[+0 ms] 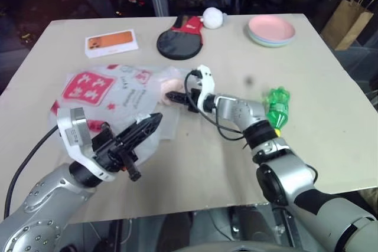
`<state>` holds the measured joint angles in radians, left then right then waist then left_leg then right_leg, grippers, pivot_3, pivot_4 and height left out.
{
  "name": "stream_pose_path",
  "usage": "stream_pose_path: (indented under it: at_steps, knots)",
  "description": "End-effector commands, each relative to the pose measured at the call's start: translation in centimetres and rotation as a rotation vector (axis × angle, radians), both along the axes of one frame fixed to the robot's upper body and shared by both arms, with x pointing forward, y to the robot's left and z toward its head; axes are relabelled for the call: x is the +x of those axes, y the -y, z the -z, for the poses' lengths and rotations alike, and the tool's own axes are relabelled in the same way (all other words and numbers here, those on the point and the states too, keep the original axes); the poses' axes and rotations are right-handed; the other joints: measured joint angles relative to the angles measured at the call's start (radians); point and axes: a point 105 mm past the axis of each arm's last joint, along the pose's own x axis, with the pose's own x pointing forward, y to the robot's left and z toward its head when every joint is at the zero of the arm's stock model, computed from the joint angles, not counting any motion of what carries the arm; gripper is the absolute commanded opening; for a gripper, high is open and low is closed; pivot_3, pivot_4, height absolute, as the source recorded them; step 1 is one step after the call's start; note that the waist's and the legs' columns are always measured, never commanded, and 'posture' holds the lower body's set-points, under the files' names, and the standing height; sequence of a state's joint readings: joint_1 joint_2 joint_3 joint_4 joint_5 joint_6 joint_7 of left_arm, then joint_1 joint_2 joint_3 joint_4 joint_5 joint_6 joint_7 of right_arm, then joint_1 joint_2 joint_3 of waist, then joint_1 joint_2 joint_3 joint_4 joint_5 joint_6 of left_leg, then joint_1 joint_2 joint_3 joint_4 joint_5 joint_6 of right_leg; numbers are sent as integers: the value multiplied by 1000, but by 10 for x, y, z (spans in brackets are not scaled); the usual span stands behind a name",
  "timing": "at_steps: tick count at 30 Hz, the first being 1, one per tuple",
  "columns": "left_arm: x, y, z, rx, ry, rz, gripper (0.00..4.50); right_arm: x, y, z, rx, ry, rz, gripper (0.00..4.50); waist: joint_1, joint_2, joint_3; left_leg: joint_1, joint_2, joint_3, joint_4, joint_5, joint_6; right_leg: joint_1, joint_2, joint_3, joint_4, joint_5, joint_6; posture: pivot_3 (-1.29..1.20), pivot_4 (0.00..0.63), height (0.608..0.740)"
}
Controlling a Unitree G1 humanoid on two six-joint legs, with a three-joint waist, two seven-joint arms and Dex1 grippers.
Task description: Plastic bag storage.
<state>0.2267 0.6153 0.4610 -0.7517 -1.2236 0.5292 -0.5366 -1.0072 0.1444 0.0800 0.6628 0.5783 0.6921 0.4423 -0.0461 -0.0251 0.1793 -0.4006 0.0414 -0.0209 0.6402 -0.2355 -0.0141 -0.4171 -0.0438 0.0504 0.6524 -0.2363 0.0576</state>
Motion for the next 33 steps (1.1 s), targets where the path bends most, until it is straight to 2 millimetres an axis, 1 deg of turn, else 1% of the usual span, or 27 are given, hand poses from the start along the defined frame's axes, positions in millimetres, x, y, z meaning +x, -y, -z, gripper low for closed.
stream_pose_path:
  at_steps: [1, 3, 7, 9, 11, 14, 16, 17, 18, 20, 21, 22, 24, 26, 27, 28, 30, 32, 33]
  knots:
    - [4, -2, -8, -8, 55, -24, 0, -51, -58, -37, 143, 105, -188, 4449, 1, 0, 0, 0, 0, 0, -1, 0, 0, 0, 0, 0, 0, 0, 0, 0, 150, 740]
    - [7, -5, -9, -20, 62, -38, 0, -60, -53, -42, 146, 170, -244, 4449, 1, 0, 0, 0, 0, 0, -2, 0, 0, 0, 0, -1, -2, 0, 0, 0, 150, 740]
    - [14, -15, -17, -87, 89, -90, 0, -76, -34, -43, 135, 227, -352, 4449, 4, 0, 0, -1, 0, -2, -4, 0, 0, 1, 0, -3, -6, 0, 0, 0, 150, 740]
    - [18, -21, -24, -153, 103, -122, 0, -83, -20, -41, 122, 261, -409, 4449, 6, -1, 0, -2, 0, -4, -4, 0, 0, 2, 0, -5, -8, 0, 0, 0, 150, 740]
    - [21, -28, -27, -204, 109, -157, 0, -87, -4, -35, 85, 269, -444, 4449, 9, -1, 0, -3, 0, -5, -4, 0, 0, 2, -1, -6, -8, 0, 0, 0, 150, 740]
    - [25, -35, -29, -248, 107, -196, 0, -83, 21, -30, 40, 298, -437, 4449, 10, -1, -1, -4, 0, -6, -2, 0, 0, 2, -2, -7, -8, 0, 0, 0, 150, 740]
    - [28, -39, -28, -271, 100, -228, 0, -69, 50, -35, -4, 393, -348, 4449, 11, -1, -1, -4, -1, -7, -2, 0, 0, 3, -2, -8, -8, 0, 0, 0, 150, 740]
    - [29, -39, -26, -275, 94, -233, 0, -59, 66, -39, -42, 446, -283, 4449, 10, -1, 0, -4, -1, -7, -2, 0, 0, 3, -2, -8, -8, 0, 0, 0, 150, 740]
    - [30, -38, -25, -277, 90, -234, 0, -51, 79, -41, -76, 477, -236, 4449, 10, -1, 0, -4, -1, -7, -2, 0, 0, 3, -2, -8, -8, 0, 0, 0, 150, 740]
    - [33, -35, -21, -283, 77, -233, 0, -30, 119, -47, -183, 547, -100, 4449, 12, -1, 0, -4, -1, -7, -2, 0, 0, 3, -2, -8, -8, 0, 0, 0, 150, 740]
    - [35, -35, -20, -289, 72, -232, 0, -21, 135, -48, -232, 571, -42, 4449, 13, -1, 0, -4, -1, -7, -2, 0, 0, 3, -2, -8, -8, 0, 0, 0, 150, 740]
    - [35, -35, -19, -294, 69, -232, 0, -17, 145, -50, -264, 588, -7, 4449, 12, -1, 0, -4, -1, -7, -2, 0, 0, 3, -2, -8, -8, 0, 0, 0, 150, 740]
    - [37, -34, -17, -293, 65, -229, 0, -10, 170, -50, -319, 612, 68, 4449, 6, -1, 0, -4, -1, -7, -2, 0, 0, 2, -2, -8, -8, 0, 0, 0, 150, 740]
    - [39, -33, -17, -287, 64, -225, 0, -1, 200, -46, -410, 578, 174, 4449, 6, 0, 0, -3, -1, -6, -3, 0, 0, 2, -1, -7, -8, 0, 0, 0, 150, 740]
    - [40, -33, -17, -287, 65, -224, 0, 1, 209, -45, -440, 566, 205, 4449, 6, 0, 0, -3, -1, -6, -3, 0, 0, 2, -1, -7, -8, 0, 0, 0, 150, 740]
    - [41, -32, -18, -285, 66, -218, 0, 5, 229, -42, -500, 538, 272, 4449, 6, 0, 0, -3, -1, -6, -3, 0, 0, 2, -1, -7, -8, 0, 0, 0, 150, 740]
    - [41, -30, -18, -276, 66, -204, 0, 6, 258, -41, -578, 495, 362, 4449, 11, 0, 0, -4, -1, -6, -2, 0, 0, 2, -1, -6, -8, 0, 0, 0, 150, 740]
    - [41, -29, -18, -268, 66, -195, 0, 4, 273, -41, -622, 461, 409, 4449, 14, 0, 0, -5, -1, -5, -2, 0, 0, 2, -2, -6, -9, 0, 0, 0, 150, 740]
    - [42, -29, -18, -266, 66, -192, 0, 0, 285, -42, -657, 433, 434, 4449, 14, 0, 0, -5, -1, -5, -2, 0, 0, 2, -2, -6, -9, 0, 0, 0, 150, 740]
